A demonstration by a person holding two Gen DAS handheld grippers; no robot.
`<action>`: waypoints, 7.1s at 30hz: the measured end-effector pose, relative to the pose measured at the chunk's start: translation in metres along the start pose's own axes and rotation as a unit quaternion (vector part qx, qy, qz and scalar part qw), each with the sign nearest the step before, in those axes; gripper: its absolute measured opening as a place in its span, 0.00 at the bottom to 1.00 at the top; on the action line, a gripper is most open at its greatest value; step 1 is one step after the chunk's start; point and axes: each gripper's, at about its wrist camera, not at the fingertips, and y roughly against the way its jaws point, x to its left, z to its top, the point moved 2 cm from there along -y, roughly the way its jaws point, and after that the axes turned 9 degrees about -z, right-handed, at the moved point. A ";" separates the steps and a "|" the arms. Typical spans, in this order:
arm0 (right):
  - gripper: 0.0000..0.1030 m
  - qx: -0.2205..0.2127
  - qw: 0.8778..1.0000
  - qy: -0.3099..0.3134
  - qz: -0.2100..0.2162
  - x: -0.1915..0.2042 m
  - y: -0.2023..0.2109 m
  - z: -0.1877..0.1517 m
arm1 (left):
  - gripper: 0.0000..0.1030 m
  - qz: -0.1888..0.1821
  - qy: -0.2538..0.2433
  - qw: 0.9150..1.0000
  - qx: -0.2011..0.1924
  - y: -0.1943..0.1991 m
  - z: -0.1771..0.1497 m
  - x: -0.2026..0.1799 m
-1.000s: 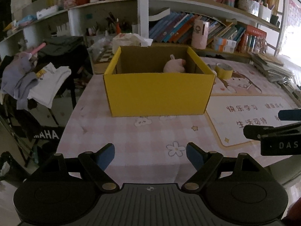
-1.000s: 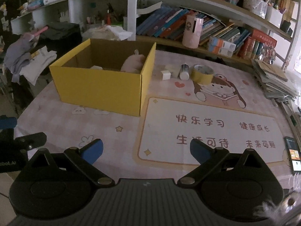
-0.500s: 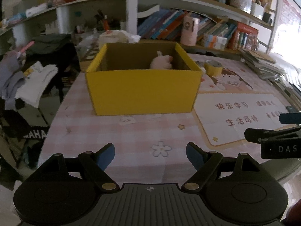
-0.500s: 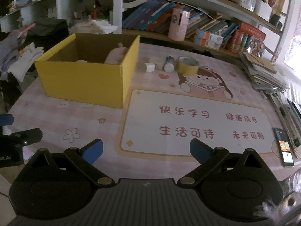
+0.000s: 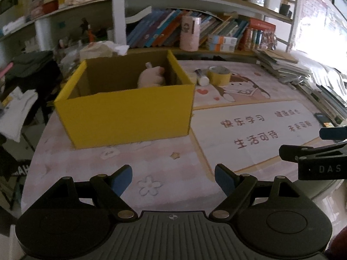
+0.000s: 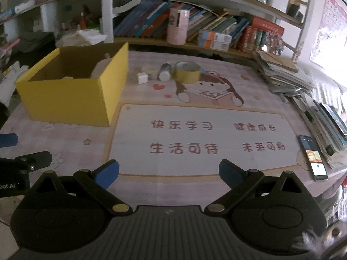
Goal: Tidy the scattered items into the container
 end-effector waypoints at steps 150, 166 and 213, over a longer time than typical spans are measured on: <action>0.87 0.032 0.995 -0.023 0.091 -0.043 -0.041 0.041 | 0.41 -0.065 -0.055 0.996 -0.034 -0.018 0.041 -0.045; 0.87 0.033 0.986 0.040 0.156 0.040 -0.017 0.028 | 0.41 0.017 0.005 0.999 -0.035 0.021 0.015 0.023; 0.88 -0.099 0.953 0.210 0.193 0.165 -0.057 0.197 | 0.41 0.060 -0.060 0.995 -0.048 -0.035 0.147 0.136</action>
